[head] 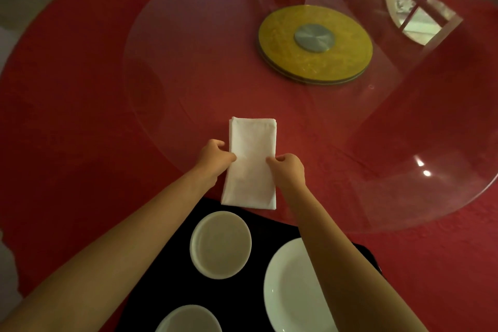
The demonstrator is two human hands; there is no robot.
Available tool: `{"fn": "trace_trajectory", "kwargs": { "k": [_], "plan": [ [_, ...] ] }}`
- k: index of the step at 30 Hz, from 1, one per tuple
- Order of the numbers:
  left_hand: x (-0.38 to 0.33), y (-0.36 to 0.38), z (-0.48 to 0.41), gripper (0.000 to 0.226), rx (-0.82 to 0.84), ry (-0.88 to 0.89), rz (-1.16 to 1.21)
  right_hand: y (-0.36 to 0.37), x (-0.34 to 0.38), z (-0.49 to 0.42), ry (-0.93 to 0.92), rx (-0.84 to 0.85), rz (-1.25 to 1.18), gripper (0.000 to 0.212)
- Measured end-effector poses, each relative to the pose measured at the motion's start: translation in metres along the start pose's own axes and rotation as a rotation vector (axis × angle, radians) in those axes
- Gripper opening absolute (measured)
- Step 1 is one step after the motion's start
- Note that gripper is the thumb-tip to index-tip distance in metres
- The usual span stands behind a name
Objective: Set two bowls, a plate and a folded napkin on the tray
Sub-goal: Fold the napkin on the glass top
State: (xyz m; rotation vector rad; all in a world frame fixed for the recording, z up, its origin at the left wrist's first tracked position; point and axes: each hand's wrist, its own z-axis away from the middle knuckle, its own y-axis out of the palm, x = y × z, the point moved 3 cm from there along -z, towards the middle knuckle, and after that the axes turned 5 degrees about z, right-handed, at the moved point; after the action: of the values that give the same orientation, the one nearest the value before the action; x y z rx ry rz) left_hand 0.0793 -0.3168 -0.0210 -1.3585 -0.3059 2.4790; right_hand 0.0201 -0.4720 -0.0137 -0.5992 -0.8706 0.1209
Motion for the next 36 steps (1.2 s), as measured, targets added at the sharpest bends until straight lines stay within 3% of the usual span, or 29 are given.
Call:
{"fn": "trace_trajectory", "kwargs": {
  "k": [3, 7, 11, 15, 22, 26, 30, 36],
  "plan": [
    [0.0, 0.0, 0.001, 0.04, 0.137, -0.08, 0.149, -0.001, 0.002, 0.002, 0.03, 0.06, -0.078, 0.023],
    [0.0, -0.003, 0.006, 0.016, 0.257, -0.139, 0.224, -0.006, 0.003, 0.004, 0.001, 0.131, -0.245, 0.026],
    [-0.001, -0.008, 0.009, 0.033, 0.293, -0.105, 0.364, -0.022, 0.003, 0.01, -0.034, 0.162, -0.41, 0.012],
    [-0.011, -0.013, 0.016, 0.047, 0.26, 0.068, 0.414, -0.037, 0.005, 0.016, -0.11, 0.135, -0.435, 0.014],
    [-0.039, -0.015, 0.043, 0.055, 0.338, 0.498, 0.144, -0.06, 0.01, 0.027, -0.26, 0.102, -0.386, 0.012],
    [-0.054, -0.011, 0.059, 0.05, 0.195, 0.703, -0.231, -0.074, 0.008, 0.031, -0.256, -0.02, -0.333, 0.033],
    [-0.063, -0.007, 0.071, 0.034, 0.049, 0.868, -0.421, -0.082, 0.01, 0.038, -0.408, -0.084, -0.155, 0.045],
    [-0.067, -0.004, 0.083, 0.016, -0.06, 0.97, -0.559, -0.098, 0.006, 0.046, -0.49, -0.199, 0.09, 0.014]
  ]
}}
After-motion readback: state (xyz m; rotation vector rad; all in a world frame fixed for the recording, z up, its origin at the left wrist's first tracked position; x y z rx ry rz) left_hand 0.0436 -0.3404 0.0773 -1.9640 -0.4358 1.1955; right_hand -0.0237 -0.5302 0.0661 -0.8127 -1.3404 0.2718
